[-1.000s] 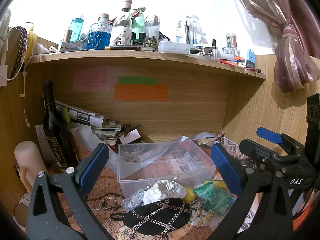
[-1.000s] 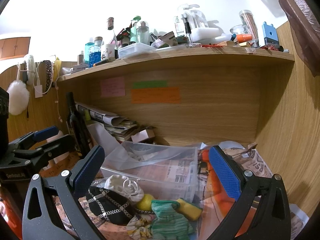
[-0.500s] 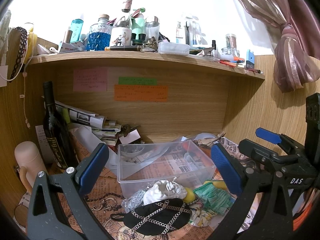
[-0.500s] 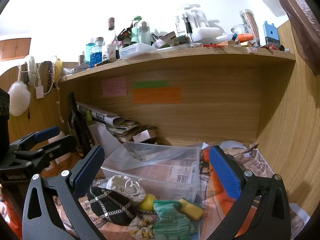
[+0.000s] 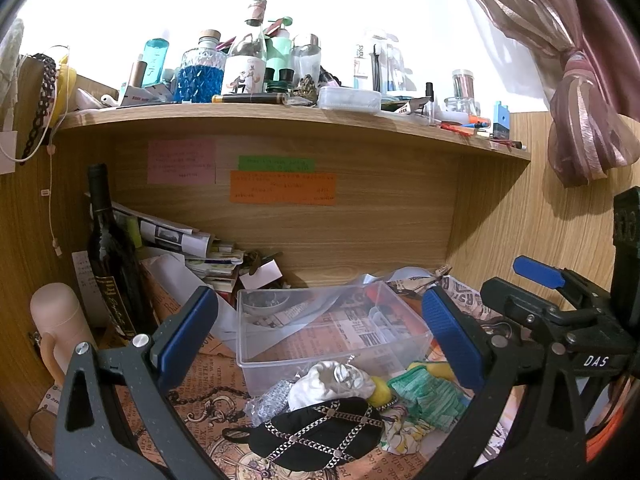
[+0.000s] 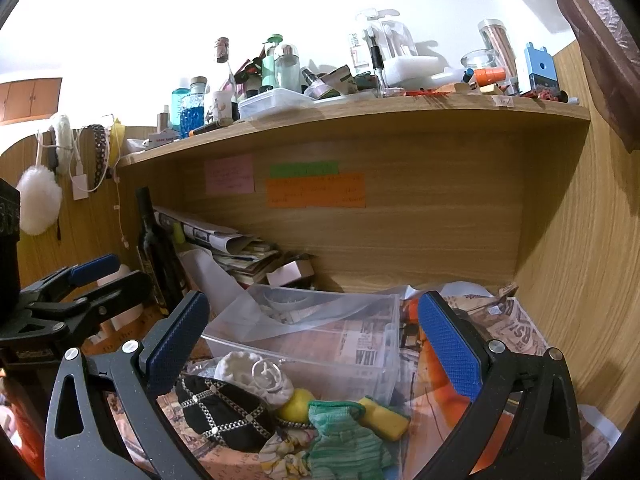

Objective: Organize soft objects

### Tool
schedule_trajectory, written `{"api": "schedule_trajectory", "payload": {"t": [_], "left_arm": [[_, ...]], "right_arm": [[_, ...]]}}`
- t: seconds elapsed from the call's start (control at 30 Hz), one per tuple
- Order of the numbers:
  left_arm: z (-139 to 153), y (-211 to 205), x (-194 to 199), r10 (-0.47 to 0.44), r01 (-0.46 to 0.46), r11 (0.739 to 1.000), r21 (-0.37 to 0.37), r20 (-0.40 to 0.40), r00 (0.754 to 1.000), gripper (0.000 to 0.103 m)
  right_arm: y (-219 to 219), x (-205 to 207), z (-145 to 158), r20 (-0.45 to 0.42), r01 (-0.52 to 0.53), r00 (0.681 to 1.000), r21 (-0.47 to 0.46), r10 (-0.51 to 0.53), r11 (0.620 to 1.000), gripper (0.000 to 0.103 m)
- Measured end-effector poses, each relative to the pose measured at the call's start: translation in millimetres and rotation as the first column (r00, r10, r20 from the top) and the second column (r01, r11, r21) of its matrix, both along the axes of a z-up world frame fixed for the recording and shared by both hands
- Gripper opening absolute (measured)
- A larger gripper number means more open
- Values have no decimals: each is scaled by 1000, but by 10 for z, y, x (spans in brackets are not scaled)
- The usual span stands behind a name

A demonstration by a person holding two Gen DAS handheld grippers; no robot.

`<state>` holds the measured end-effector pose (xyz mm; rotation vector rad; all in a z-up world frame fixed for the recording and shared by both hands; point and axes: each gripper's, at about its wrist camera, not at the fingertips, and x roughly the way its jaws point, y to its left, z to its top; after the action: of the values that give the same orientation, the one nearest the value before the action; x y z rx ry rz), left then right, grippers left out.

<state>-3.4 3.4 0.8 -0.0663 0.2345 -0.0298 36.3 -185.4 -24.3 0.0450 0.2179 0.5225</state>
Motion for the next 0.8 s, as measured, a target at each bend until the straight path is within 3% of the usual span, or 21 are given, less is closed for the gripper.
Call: {"api": "schedule_trajectory", "payload": {"t": [0.8], "left_arm": [[-47,53,20,-7,7,1000,-7,-8,1000,103]], "right_arm": [[-24,-24,-5,13,13,1000,7,-13,1000,103]]}}
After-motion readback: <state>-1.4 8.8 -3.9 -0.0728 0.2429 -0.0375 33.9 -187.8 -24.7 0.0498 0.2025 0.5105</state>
